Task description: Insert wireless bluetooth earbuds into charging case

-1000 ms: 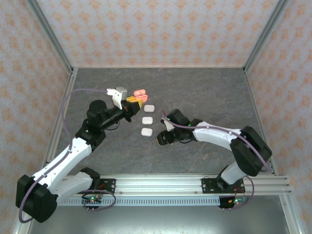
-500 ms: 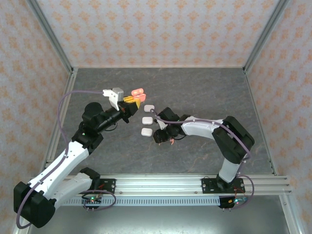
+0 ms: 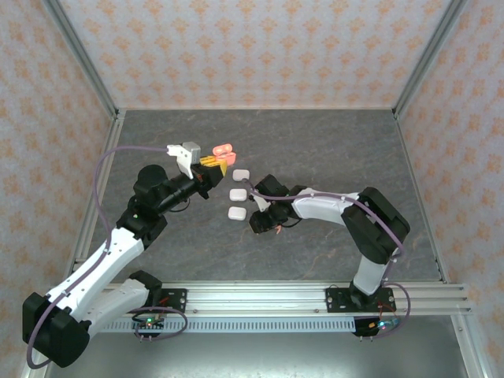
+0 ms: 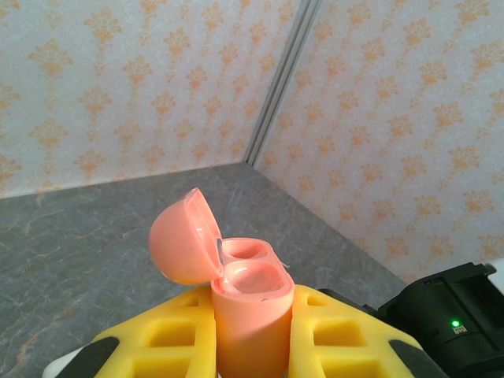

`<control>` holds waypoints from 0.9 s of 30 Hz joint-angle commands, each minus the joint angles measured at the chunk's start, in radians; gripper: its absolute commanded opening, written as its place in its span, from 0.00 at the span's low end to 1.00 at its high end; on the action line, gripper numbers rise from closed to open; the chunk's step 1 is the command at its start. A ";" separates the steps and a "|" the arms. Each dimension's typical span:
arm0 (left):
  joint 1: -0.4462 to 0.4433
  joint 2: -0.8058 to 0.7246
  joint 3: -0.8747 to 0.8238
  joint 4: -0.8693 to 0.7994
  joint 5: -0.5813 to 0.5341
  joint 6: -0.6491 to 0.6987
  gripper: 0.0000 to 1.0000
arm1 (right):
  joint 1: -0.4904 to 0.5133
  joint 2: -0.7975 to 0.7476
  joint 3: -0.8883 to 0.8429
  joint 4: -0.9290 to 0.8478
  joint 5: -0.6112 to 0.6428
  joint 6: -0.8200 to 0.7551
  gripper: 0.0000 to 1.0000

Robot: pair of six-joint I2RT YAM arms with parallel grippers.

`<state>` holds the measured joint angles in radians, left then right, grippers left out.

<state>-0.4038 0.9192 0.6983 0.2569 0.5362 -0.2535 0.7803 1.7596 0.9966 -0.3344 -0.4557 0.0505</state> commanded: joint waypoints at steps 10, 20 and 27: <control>0.002 -0.002 0.013 -0.011 -0.008 0.011 0.00 | 0.008 0.046 0.023 -0.087 0.017 -0.028 0.27; 0.003 -0.010 0.016 -0.029 -0.011 0.020 0.00 | 0.008 -0.035 0.014 -0.082 0.035 -0.031 0.21; 0.002 -0.001 0.021 -0.022 0.009 0.013 0.00 | 0.007 -0.235 0.017 -0.051 0.121 -0.033 0.20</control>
<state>-0.4038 0.9192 0.6983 0.2272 0.5373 -0.2531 0.7834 1.6279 1.0103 -0.3897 -0.4015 0.0273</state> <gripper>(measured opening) 0.181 0.204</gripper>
